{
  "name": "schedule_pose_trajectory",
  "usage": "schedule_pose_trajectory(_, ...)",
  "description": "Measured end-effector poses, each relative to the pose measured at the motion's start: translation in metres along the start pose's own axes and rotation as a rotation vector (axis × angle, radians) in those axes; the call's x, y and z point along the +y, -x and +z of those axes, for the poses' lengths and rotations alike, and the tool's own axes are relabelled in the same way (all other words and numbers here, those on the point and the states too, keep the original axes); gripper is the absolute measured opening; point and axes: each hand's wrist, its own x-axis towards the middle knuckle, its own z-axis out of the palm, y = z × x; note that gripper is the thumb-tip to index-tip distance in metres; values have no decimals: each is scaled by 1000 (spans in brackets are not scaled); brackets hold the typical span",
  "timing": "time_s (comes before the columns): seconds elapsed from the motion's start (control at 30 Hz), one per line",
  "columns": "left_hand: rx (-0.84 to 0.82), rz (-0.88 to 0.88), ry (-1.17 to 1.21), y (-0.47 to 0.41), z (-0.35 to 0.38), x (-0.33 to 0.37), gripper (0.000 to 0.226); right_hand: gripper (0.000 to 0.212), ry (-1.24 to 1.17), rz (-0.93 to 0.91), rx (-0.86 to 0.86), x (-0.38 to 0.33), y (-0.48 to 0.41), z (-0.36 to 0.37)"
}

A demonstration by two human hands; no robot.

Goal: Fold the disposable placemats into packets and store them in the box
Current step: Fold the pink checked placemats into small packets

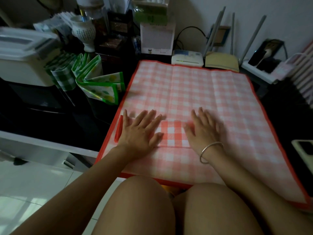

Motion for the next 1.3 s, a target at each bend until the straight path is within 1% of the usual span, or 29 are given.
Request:
schedule_pose_trajectory(0.07,-5,-6,-10,-1,0,0,67,47,-167,79,293,6,0,-7)
schedule_pose_trajectory(0.1,-8,-7,-11,0,0,0,68,39,-231,148,342,9,-1,-9)
schedule_pose_trajectory(0.13,-13,-6,-9,-1,1,0,68,33,-277,230,312,11,-2,-10)
schedule_pose_trajectory(0.17,-17,-6,-8,-1,1,0,69,31,-302,297,230,13,-4,-9)
schedule_pose_trajectory(0.2,-21,-8,-9,-2,1,-1,69,33,-315,328,147,14,-6,-6)
schedule_pose_trajectory(0.23,-20,-7,-14,-3,1,-1,69,36,-328,320,101,14,-8,-4)
schedule_pose_trajectory(0.27,-18,-5,-18,-3,2,-1,68,40,-342,291,91,14,-9,-3)
schedule_pose_trajectory(0.33,-9,0,4,-3,3,-2,70,41,-376,234,133,14,-10,-5)
schedule_pose_trajectory(0.4,30,-4,136,-1,0,-3,73,39,-391,201,197,15,-10,-11)
schedule_pose_trajectory(0.47,119,-17,329,1,-4,-5,72,37,-407,172,249,18,-12,-17)
schedule_pose_trajectory(0.53,211,-30,540,3,-9,-5,66,36,-393,148,253,26,-14,-20)
schedule_pose_trajectory(0.6,257,-28,681,6,-14,-5,58,37,-370,141,233,37,-16,-21)
schedule_pose_trajectory(0.63,266,-9,671,8,-15,-4,54,38,-357,148,226,43,-16,-20)
schedule_pose_trajectory(0.67,273,29,606,10,-14,-4,49,39,-343,159,222,49,-16,-18)
schedule_pose_trajectory(0.73,272,117,423,15,-6,-4,40,40,-316,175,203,58,-17,-13)
schedule_pose_trajectory(0.77,251,146,355,17,-4,-4,39,41,-303,175,189,61,-17,-9)
schedule_pose_trajectory(0.83,219,158,234,16,-2,-2,43,41,-286,170,179,63,-17,-4)
schedule_pose_trajectory(0.97,202,178,-198,12,-15,14,49,39,-275,164,189,62,-17,-2)
schedule_pose_trajectory(1.0,189,181,-266,12,-18,18,54,38,-275,163,191,62,-16,-2)
schedule_pose_trajectory(1.07,151,208,-276,11,-24,24,57,37,-277,164,197,62,-15,-3)
schedule_pose_trajectory(1.13,107,250,-182,10,-23,25,51,37,-281,161,202,62,-13,-3)
schedule_pose_trajectory(1.23,-9,178,4,9,-24,24,52,37,-291,163,202,62,-12,-3)
schedule_pose_trajectory(1.3,-24,120,107,7,-27,27,53,36,-298,165,201,61,-12,-3)
